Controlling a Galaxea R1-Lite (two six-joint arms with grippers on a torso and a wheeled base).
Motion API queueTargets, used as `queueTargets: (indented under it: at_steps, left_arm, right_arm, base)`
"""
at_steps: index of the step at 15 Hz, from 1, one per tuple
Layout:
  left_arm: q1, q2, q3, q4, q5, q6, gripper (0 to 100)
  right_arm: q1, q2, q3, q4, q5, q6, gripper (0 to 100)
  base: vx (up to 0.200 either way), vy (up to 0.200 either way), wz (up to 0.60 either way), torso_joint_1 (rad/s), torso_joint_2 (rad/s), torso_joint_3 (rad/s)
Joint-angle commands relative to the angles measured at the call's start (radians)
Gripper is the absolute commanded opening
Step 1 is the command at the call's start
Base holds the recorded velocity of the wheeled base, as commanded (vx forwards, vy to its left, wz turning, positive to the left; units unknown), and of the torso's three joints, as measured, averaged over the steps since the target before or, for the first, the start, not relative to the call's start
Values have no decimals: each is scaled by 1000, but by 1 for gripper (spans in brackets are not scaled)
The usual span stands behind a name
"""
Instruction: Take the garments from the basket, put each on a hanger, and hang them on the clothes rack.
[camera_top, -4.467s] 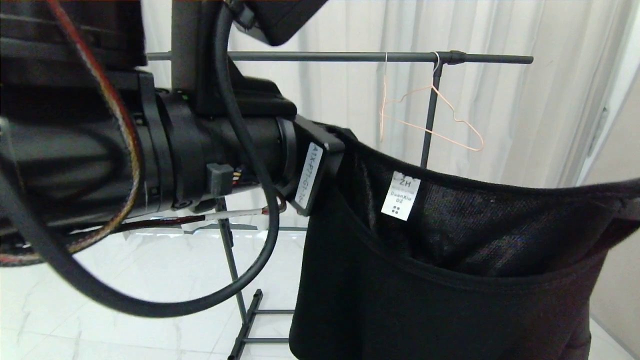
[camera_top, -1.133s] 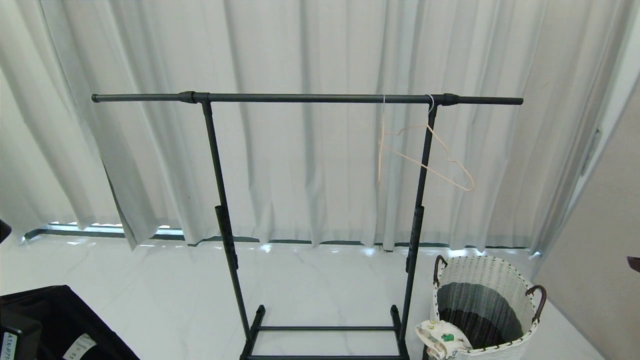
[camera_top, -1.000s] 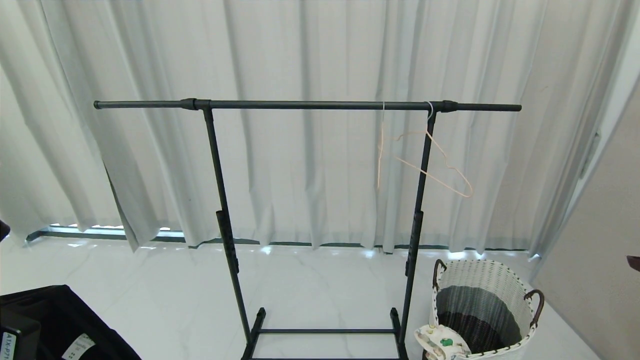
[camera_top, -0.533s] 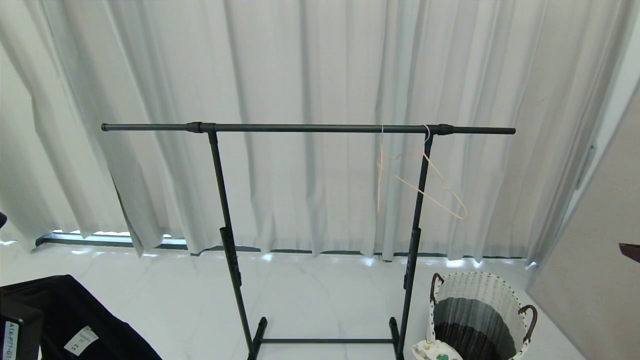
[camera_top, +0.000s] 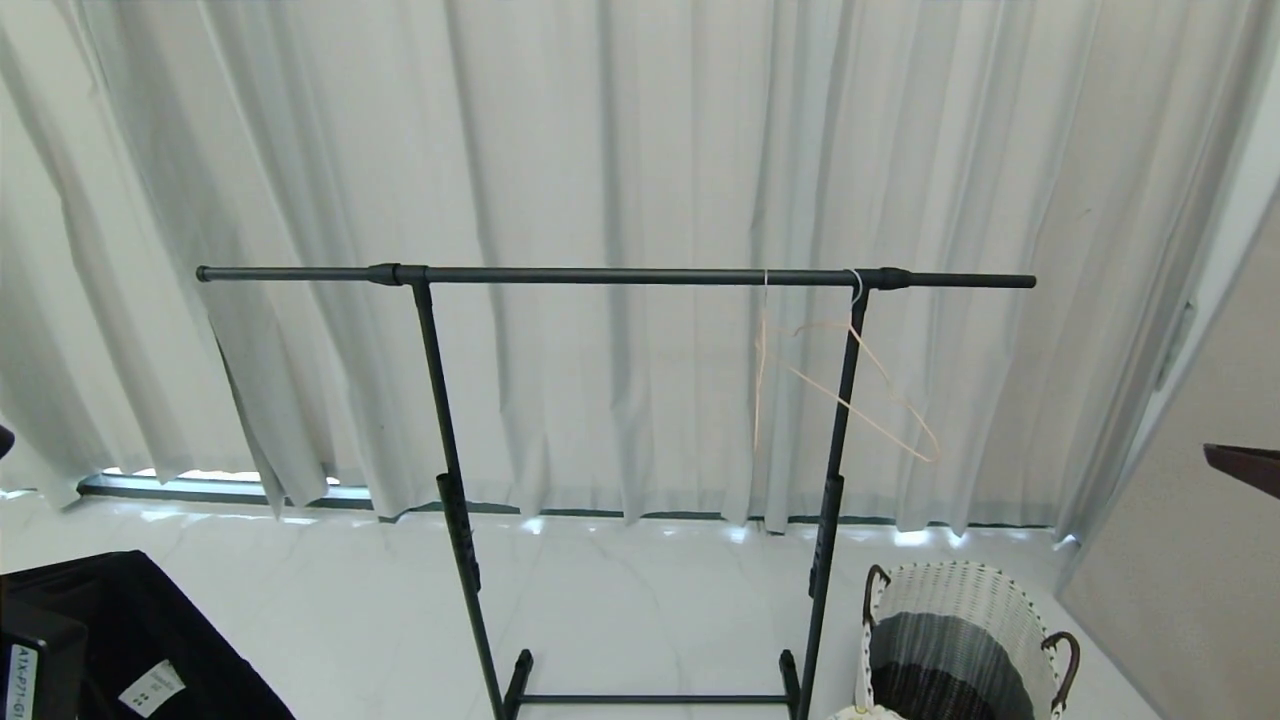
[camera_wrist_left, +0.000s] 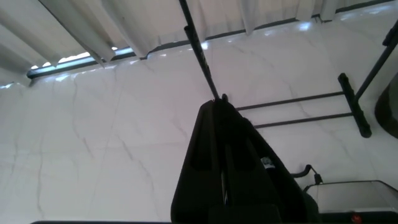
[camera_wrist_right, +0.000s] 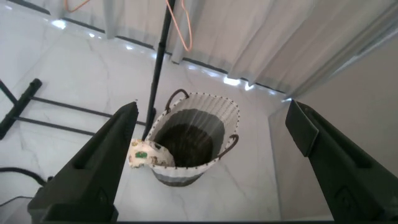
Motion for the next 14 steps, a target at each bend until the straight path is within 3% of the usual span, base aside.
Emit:
queueTargets:
  at_steps: [1,5,14]
  left_arm:
    - [0,2,-2,0,1,0,0]
    - [0,2,-3,0,1,0,0]
    - [0,6,-2,-2,1,7,0]
  right_arm:
    - [-2,25,-1,-3,0,-1,100]
    - [-3,56,-4,-27,83,-1,100]
    - [-22,192,-6,-61,104,-2,100]
  base:
    - [200,0,0,27,2,-2]
    - [200,0,0,7,5,-2]
    - [200,0,0,3,3,2]
